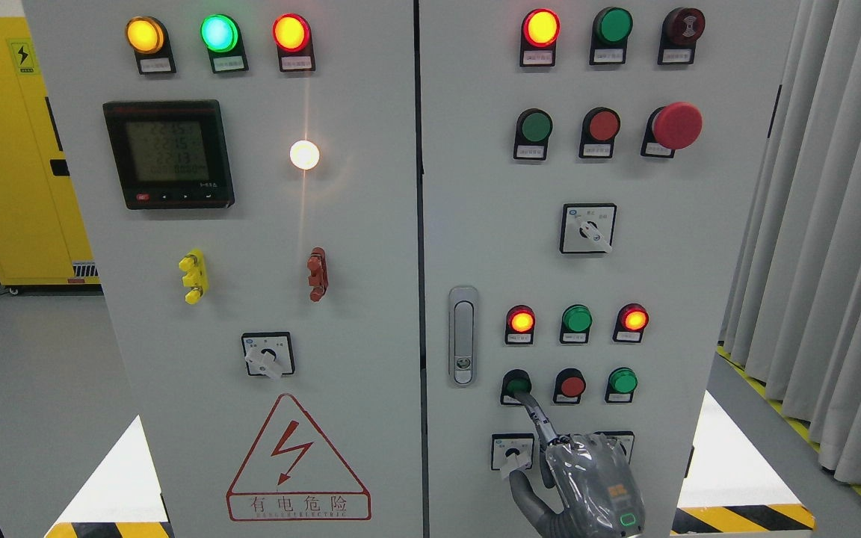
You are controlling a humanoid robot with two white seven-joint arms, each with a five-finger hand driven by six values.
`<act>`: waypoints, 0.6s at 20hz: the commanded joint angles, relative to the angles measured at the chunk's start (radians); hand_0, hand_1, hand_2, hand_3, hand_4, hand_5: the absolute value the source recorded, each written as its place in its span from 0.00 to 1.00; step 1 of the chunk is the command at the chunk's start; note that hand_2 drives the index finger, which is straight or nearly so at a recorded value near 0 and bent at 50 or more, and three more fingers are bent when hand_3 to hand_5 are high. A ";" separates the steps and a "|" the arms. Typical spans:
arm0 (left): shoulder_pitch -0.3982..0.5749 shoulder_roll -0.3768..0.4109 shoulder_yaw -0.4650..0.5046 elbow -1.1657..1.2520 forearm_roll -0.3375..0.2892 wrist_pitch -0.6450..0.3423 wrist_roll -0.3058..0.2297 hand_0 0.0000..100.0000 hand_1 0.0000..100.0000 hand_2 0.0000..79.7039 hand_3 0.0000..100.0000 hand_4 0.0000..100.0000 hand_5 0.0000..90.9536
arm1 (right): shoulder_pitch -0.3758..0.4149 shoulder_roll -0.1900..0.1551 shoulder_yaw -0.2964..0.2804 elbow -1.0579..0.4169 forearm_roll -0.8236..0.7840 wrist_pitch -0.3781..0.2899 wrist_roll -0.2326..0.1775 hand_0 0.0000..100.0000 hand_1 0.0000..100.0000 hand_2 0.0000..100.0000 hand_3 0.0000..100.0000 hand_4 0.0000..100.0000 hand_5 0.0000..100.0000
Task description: Press green start button
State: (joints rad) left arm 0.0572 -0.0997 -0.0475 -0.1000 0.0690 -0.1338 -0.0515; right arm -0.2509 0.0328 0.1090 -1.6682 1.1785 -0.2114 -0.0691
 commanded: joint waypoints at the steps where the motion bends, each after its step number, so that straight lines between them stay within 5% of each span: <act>1: 0.001 0.000 0.000 0.000 0.000 0.000 -0.001 0.12 0.56 0.00 0.00 0.00 0.00 | 0.004 0.002 0.000 -0.022 -0.007 0.000 -0.015 0.53 0.85 0.01 0.94 1.00 1.00; 12: 0.000 0.000 0.000 0.000 0.000 0.000 -0.001 0.12 0.56 0.00 0.00 0.00 0.00 | 0.022 0.002 0.001 -0.067 -0.008 -0.055 -0.058 0.55 0.84 0.02 0.94 1.00 1.00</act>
State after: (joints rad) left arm 0.0573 -0.0997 -0.0475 -0.1001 0.0691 -0.1338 -0.0516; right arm -0.2382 0.0245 0.1089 -1.6958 1.1719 -0.2402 -0.1140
